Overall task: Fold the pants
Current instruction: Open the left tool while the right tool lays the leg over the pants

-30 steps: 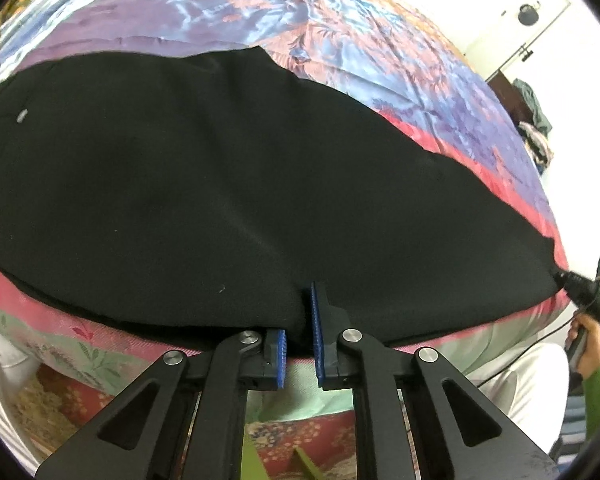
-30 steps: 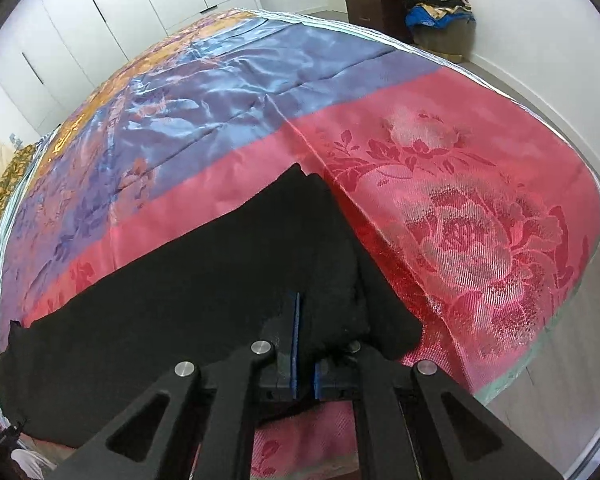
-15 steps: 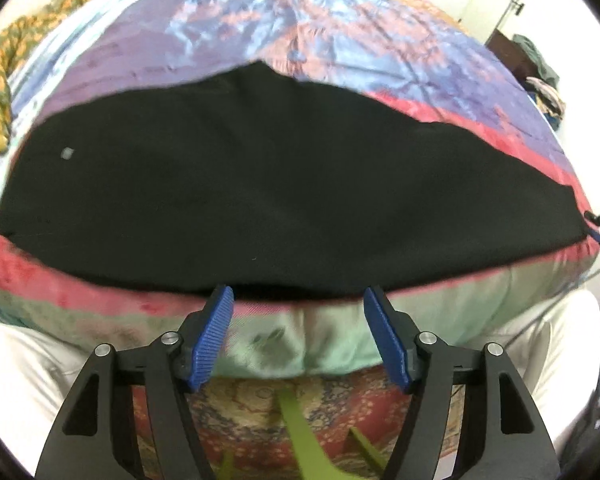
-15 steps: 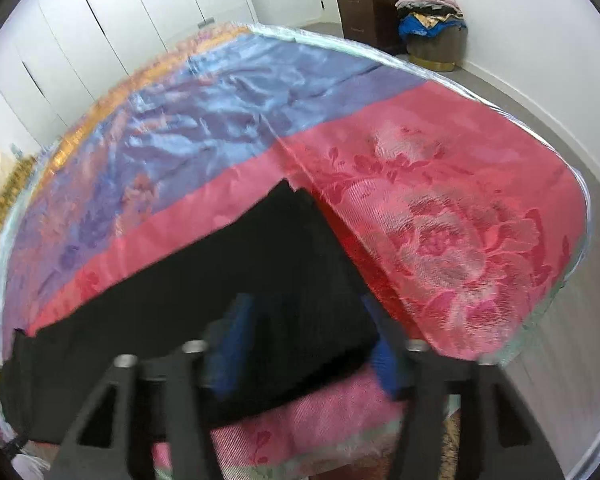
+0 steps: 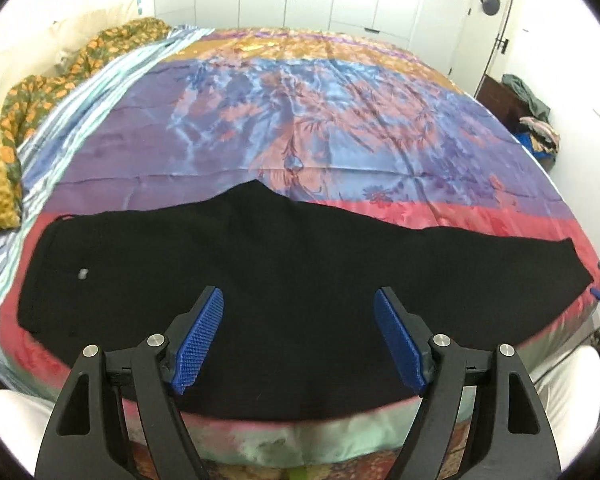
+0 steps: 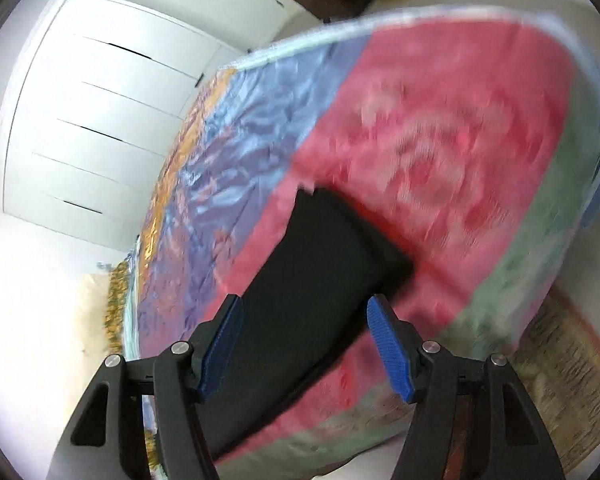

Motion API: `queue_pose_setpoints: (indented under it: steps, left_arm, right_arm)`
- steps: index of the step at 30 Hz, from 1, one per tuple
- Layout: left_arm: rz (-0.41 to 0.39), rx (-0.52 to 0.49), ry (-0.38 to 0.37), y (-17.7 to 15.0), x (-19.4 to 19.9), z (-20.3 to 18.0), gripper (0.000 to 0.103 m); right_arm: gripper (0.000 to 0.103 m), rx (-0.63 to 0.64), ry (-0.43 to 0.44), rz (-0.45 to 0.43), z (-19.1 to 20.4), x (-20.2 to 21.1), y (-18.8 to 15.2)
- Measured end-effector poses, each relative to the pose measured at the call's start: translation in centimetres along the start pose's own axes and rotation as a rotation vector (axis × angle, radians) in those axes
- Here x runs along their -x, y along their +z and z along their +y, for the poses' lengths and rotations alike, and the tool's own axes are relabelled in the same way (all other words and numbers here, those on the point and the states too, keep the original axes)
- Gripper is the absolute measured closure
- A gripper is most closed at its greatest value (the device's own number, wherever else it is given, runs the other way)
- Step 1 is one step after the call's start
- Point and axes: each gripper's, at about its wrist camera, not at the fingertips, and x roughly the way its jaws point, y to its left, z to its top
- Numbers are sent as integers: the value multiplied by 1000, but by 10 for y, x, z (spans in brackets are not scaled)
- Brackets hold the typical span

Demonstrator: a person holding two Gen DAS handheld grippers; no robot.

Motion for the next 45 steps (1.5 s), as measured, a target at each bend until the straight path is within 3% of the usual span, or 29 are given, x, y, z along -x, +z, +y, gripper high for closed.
queue_pose_setpoints:
  steps: [8,12,13,15,17,22,27,31,35,39,42,43,44,45]
  left_arm:
    - [51,4,33,-19,-6,7,24]
    - [78,13,45,-27,-11,12,24]
    - [84,16,46,-28,-13,13,24]
    - [91,19,47,-29,-15,14,24]
    - [92,24,44,-28,-15,15,24]
    - [66,46,36,-25,-7,22,24]
    - [61,108,33,-26,-6,41,24]
    - [61,199,0,-36,-4,63,24]
    - [62,242,-17,-46,1,79,24]
    - [65,288,-35,-54,9,99,24]
    - [74,307,-59,-59,13,112,23]
    - [76,315,-79,-61,15,116,23]
    - [73,326,-110,-62,17,119,23]
    - [68,333,-131,-64,20,121,23]
  right_arm:
    - [38,44,-102,-27,-13,-27,7]
    - [37,44,-77,-23,-19,-37,12]
    - [40,64,-87,-19,-18,-39,12]
    - [68,96,-138,-6,-18,-41,13]
    - [89,98,-118,9,-19,-41,14]
    - [93,150,-22,-40,18,-16,5]
    - [93,293,132,-24,108,0,-27]
    - [93,403,250,37,194,-23,-89]
    - [93,533,245,96,259,-77,-176]
    - [93,576,234,171,290,-142,-262]
    - [91,684,201,233,301,-188,-338]
    - [83,741,176,272,303,-201,-360]
    - [62,807,138,336,306,-212,-382]
    - [51,866,112,393,304,-216,-396]
